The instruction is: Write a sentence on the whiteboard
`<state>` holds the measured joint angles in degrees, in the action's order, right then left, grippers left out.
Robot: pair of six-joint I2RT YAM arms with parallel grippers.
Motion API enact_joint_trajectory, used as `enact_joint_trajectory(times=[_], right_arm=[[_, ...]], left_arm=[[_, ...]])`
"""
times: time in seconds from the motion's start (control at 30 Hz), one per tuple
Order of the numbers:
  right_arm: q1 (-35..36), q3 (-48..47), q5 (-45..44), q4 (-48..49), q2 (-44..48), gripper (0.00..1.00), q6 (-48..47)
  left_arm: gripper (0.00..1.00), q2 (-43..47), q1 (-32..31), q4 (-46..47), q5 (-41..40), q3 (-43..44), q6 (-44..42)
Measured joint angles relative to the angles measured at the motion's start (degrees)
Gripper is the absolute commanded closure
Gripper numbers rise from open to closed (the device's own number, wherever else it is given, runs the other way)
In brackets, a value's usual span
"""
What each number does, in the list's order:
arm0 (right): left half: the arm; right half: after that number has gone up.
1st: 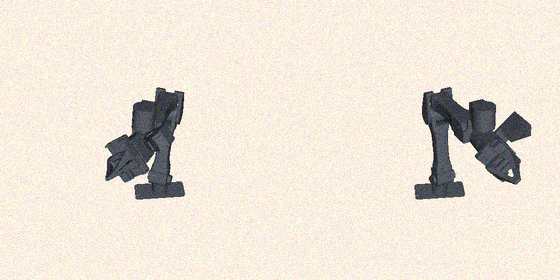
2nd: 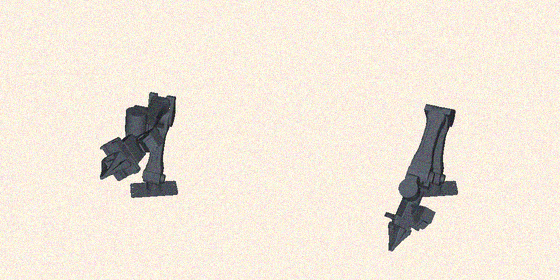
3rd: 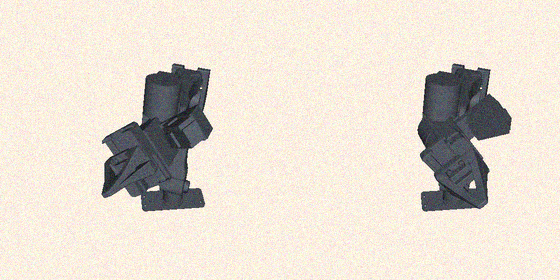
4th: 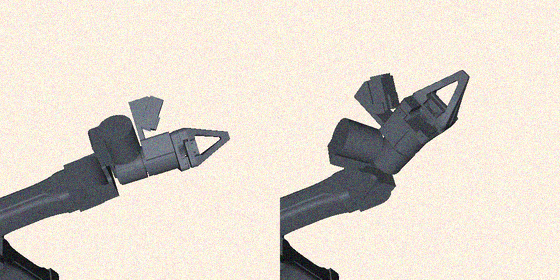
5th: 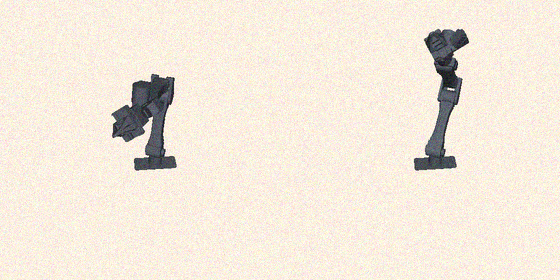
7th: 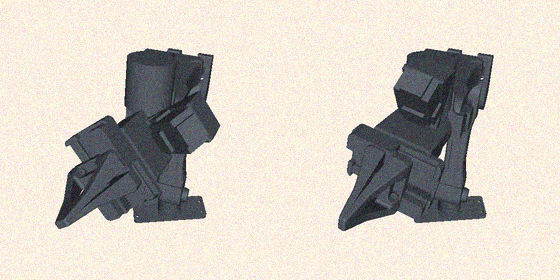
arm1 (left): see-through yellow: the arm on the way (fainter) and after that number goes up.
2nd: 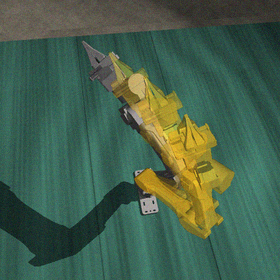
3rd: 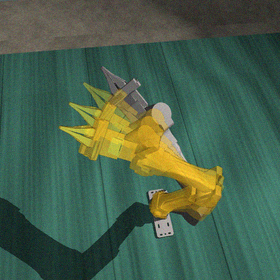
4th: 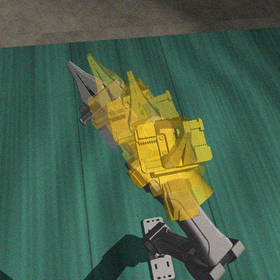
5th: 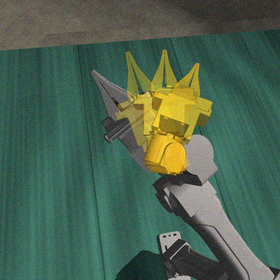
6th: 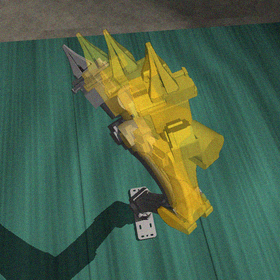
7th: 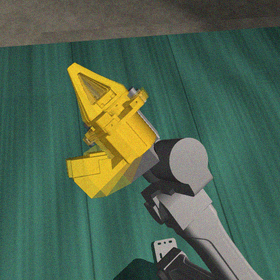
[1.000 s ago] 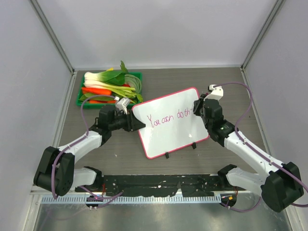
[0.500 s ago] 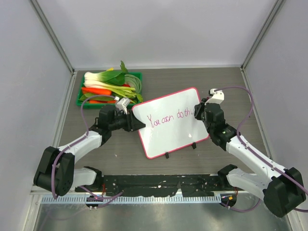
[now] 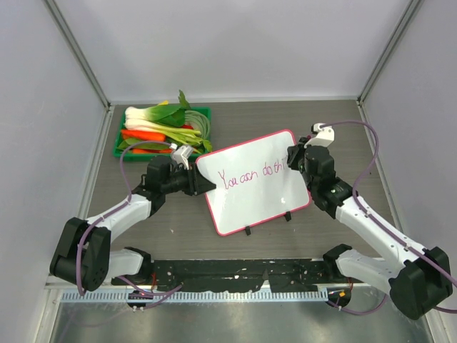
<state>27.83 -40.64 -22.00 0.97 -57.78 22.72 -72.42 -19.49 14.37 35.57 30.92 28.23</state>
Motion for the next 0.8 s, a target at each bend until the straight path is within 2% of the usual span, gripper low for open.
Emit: enact_joint_trajectory(times=[0.37, 0.8], right_arm=[[-0.17, -1.38, -1.55, 1.46, -4.92, 0.99, -0.07], [-0.33, -1.33, -2.43, 1.97, -4.04, 0.99, -0.07]], left_arm=[[1.00, -0.02, 0.00, -0.02, -0.02, 0.00, 0.02], [1.00, -0.02, 0.00, 0.02, 0.00, 0.02, 0.00]])
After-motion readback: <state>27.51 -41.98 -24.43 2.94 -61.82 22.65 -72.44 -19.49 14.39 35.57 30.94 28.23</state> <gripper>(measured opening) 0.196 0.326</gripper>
